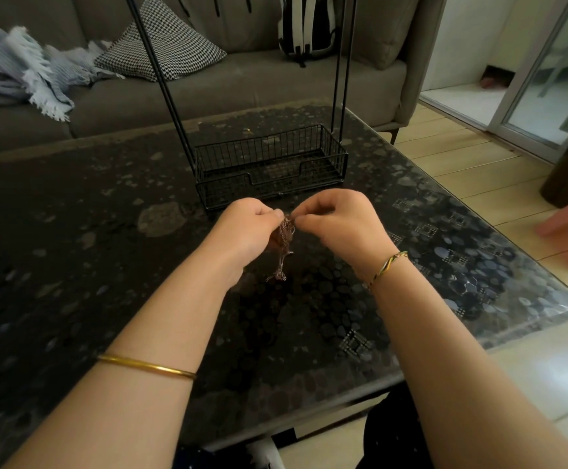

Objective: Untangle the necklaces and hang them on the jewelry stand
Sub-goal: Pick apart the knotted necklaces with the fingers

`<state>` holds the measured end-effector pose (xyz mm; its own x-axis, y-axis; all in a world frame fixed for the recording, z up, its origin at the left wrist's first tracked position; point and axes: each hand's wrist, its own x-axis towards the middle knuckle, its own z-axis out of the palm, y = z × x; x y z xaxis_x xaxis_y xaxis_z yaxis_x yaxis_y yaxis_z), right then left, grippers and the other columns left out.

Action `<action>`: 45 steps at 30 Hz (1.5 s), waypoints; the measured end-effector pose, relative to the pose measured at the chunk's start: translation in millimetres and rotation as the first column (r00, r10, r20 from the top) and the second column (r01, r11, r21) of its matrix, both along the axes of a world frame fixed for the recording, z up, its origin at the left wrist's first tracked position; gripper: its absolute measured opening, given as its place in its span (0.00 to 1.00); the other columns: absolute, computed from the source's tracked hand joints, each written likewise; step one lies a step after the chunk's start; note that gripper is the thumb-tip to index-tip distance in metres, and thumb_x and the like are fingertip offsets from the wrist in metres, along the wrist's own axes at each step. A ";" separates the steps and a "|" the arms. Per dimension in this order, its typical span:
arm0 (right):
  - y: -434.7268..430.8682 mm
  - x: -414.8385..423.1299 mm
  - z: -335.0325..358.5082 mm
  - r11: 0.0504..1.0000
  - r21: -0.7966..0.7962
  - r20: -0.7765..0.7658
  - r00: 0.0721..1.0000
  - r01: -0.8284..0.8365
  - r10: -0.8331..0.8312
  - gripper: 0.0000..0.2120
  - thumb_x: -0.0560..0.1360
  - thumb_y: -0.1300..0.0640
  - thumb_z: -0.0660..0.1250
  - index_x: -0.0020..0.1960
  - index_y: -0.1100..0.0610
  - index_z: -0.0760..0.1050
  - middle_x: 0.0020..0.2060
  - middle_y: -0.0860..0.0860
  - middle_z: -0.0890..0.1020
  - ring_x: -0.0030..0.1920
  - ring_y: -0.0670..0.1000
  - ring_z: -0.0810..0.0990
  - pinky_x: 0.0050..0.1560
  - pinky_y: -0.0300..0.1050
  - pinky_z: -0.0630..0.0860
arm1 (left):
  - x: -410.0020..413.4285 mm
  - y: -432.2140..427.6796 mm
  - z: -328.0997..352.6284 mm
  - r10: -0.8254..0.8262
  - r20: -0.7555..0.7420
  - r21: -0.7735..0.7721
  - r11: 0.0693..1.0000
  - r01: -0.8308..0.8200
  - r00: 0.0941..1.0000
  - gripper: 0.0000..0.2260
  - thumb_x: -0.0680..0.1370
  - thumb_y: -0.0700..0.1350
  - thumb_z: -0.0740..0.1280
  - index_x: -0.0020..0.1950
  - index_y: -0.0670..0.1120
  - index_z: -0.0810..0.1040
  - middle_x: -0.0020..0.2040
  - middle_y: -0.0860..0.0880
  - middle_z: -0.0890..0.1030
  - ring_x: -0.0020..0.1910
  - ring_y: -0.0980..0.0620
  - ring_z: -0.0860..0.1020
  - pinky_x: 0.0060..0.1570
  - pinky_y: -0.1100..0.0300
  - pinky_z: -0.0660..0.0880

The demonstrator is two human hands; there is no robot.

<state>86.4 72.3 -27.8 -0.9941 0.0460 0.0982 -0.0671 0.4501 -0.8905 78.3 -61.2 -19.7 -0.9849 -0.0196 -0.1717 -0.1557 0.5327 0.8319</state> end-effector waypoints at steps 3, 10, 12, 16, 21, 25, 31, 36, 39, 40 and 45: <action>-4.2 1.9 -0.4 0.998 0.047 -0.034 0.999 -0.040 0.042 0.04 0.71 0.57 0.72 0.44 0.57 0.82 0.39 0.50 0.83 0.41 0.47 0.80 0.46 0.43 0.78 | 1.1 1.0 0.9 -0.022 0.024 0.016 1.000 0.022 0.999 0.10 0.82 0.48 0.61 0.44 0.48 0.77 0.48 0.46 0.82 0.51 0.48 0.80 0.59 0.47 0.76; -3.8 0.3 -0.5 0.982 0.166 -0.027 0.995 -0.085 0.091 0.03 0.74 0.58 0.70 0.45 0.56 0.82 0.37 0.47 0.80 0.38 0.43 0.76 0.43 0.38 0.75 | 0.4 3.7 -1.4 -0.007 -0.001 -0.046 0.999 0.007 1.000 0.12 0.83 0.49 0.58 0.43 0.48 0.75 0.44 0.46 0.78 0.52 0.45 0.78 0.59 0.44 0.75; -3.8 -0.1 -0.4 0.977 0.180 -0.001 0.993 -0.117 0.119 0.02 0.74 0.58 0.70 0.44 0.55 0.81 0.35 0.45 0.78 0.35 0.42 0.74 0.39 0.35 0.73 | -0.3 4.3 -2.4 0.005 0.002 -0.052 0.999 -0.005 1.000 0.13 0.83 0.50 0.57 0.44 0.46 0.75 0.44 0.47 0.77 0.52 0.45 0.78 0.59 0.44 0.75; -3.3 -2.0 -1.3 0.976 0.177 0.031 0.992 -0.129 0.126 0.04 0.75 0.62 0.67 0.44 0.55 0.78 0.33 0.45 0.75 0.32 0.42 0.71 0.34 0.33 0.68 | -2.3 3.8 -3.5 0.019 0.025 0.017 1.000 -0.019 1.000 0.19 0.83 0.52 0.55 0.51 0.38 0.77 0.46 0.41 0.80 0.53 0.40 0.80 0.59 0.42 0.75; -3.8 -4.5 -3.1 0.992 0.121 0.006 0.999 -0.034 0.033 0.07 0.76 0.63 0.64 0.41 0.53 0.75 0.35 0.45 0.76 0.36 0.44 0.74 0.40 0.39 0.74 | -4.2 4.5 -5.7 0.016 0.086 0.116 0.993 -0.026 0.996 0.19 0.83 0.52 0.55 0.47 0.41 0.79 0.37 0.47 0.78 0.39 0.49 0.79 0.56 0.49 0.77; -3.7 -2.7 -2.5 0.994 -0.112 0.102 0.995 -0.008 0.019 0.06 0.77 0.63 0.63 0.43 0.56 0.75 0.37 0.49 0.78 0.40 0.47 0.78 0.44 0.46 0.78 | -3.5 2.9 -4.3 0.055 0.137 0.197 0.977 -0.081 0.989 0.17 0.83 0.53 0.57 0.40 0.46 0.75 0.27 0.53 0.71 0.29 0.55 0.72 0.48 0.53 0.78; -2.0 -1.9 0.0 0.942 -0.335 0.187 0.980 0.004 0.062 0.05 0.78 0.65 0.61 0.47 0.60 0.75 0.36 0.51 0.79 0.33 0.45 0.78 0.39 0.40 0.76 | -5.1 -2.6 -5.2 0.017 0.100 0.213 0.976 -0.038 0.995 0.12 0.80 0.54 0.63 0.46 0.47 0.79 0.32 0.52 0.73 0.33 0.55 0.73 0.50 0.53 0.79; -1.0 -2.2 0.7 0.931 -0.364 0.187 0.977 -0.028 0.103 0.08 0.77 0.66 0.60 0.44 0.58 0.74 0.34 0.51 0.77 0.33 0.45 0.76 0.35 0.38 0.76 | -5.0 -4.3 -7.3 -0.045 0.024 0.137 0.990 0.041 0.999 0.01 0.76 0.46 0.70 0.47 0.52 0.80 0.46 0.50 0.80 0.41 0.54 0.75 0.50 0.53 0.79; -0.5 -1.6 3.6 0.899 -0.436 0.209 0.966 -0.046 0.151 0.10 0.76 0.69 0.59 0.42 0.58 0.74 0.33 0.51 0.76 0.32 0.46 0.74 0.35 0.39 0.75 | -5.4 -4.7 -9.1 -0.059 0.017 0.154 0.987 0.056 0.998 0.03 0.76 0.45 0.70 0.46 0.54 0.80 0.45 0.50 0.79 0.41 0.54 0.75 0.48 0.55 0.78; -0.3 -1.8 4.6 0.887 -0.460 0.213 0.964 -0.046 0.160 0.10 0.76 0.70 0.58 0.41 0.58 0.74 0.33 0.51 0.76 0.32 0.46 0.73 0.35 0.39 0.74 | -5.2 -4.7 -8.7 -0.065 0.021 0.155 0.986 0.061 0.998 0.04 0.76 0.44 0.70 0.45 0.53 0.80 0.45 0.50 0.79 0.42 0.54 0.75 0.48 0.54 0.78; -0.5 -2.8 2.8 0.894 -0.446 0.204 0.969 -0.035 0.140 0.11 0.77 0.68 0.59 0.42 0.56 0.74 0.35 0.51 0.77 0.34 0.47 0.75 0.38 0.42 0.75 | -3.8 -3.3 -8.3 -0.053 0.019 0.150 0.987 0.049 0.998 0.04 0.76 0.45 0.70 0.41 0.51 0.79 0.45 0.51 0.79 0.49 0.52 0.77 0.54 0.50 0.78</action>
<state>83.6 71.8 -24.9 -0.9889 -0.0561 -0.1375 0.1369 0.0143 -0.9905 74.5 -64.5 -28.0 -0.9799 0.0579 -0.1911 -0.1511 0.4105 0.8993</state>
